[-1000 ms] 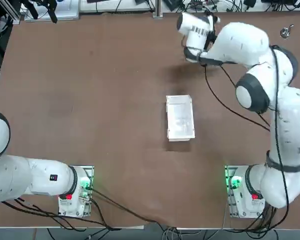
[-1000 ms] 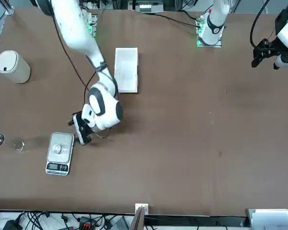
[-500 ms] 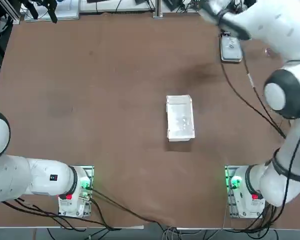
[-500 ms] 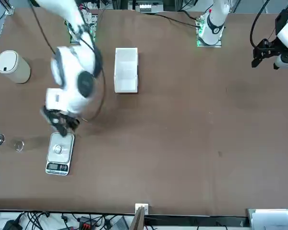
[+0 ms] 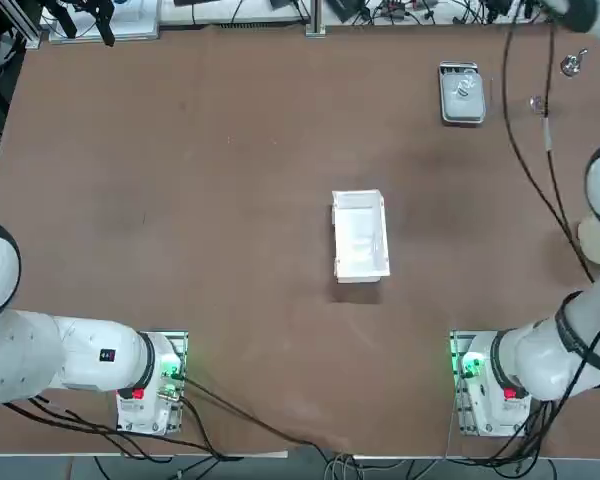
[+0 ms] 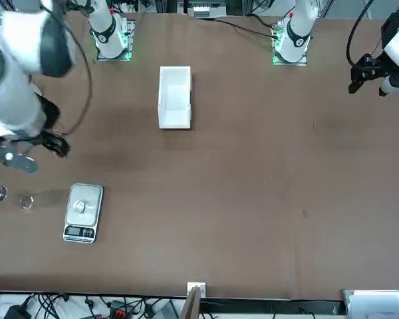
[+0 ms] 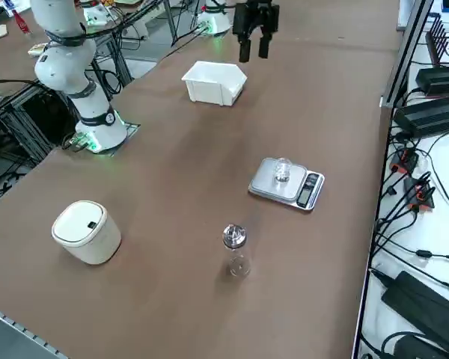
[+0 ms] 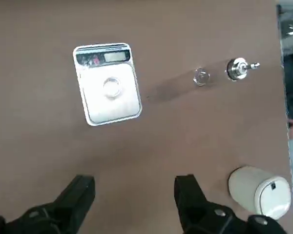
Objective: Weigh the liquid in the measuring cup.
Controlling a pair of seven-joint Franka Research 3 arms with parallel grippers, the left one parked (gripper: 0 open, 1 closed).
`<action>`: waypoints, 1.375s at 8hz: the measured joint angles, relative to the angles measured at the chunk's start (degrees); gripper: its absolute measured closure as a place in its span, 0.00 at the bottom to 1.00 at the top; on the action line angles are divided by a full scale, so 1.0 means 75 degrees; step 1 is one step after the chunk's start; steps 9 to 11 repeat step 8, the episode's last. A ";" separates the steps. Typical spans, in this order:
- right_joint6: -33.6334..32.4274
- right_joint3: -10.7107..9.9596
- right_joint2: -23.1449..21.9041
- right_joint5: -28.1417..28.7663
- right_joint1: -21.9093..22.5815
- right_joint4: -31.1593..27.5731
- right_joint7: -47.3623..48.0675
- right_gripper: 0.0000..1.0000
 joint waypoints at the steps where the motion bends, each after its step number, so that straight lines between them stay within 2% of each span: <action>1: -0.0046 0.0005 -0.0365 0.0660 -0.0350 -0.0246 -0.0925 0.00; 3: -0.0096 0.0003 -0.1414 0.1570 -0.1033 -0.1031 -0.2529 0.00; 5: -0.0113 0.0024 -0.2552 0.1707 -0.1180 -0.1950 -0.2880 0.00; 6: -0.0128 0.0060 -0.2907 0.1708 -0.1180 -0.2236 -0.2911 0.00; 7: -0.0138 0.0113 -0.3070 0.1708 -0.1180 -0.2362 -0.2930 0.00; 11: -0.0153 0.0155 -0.3064 0.1724 -0.1176 -0.2374 -0.2944 0.00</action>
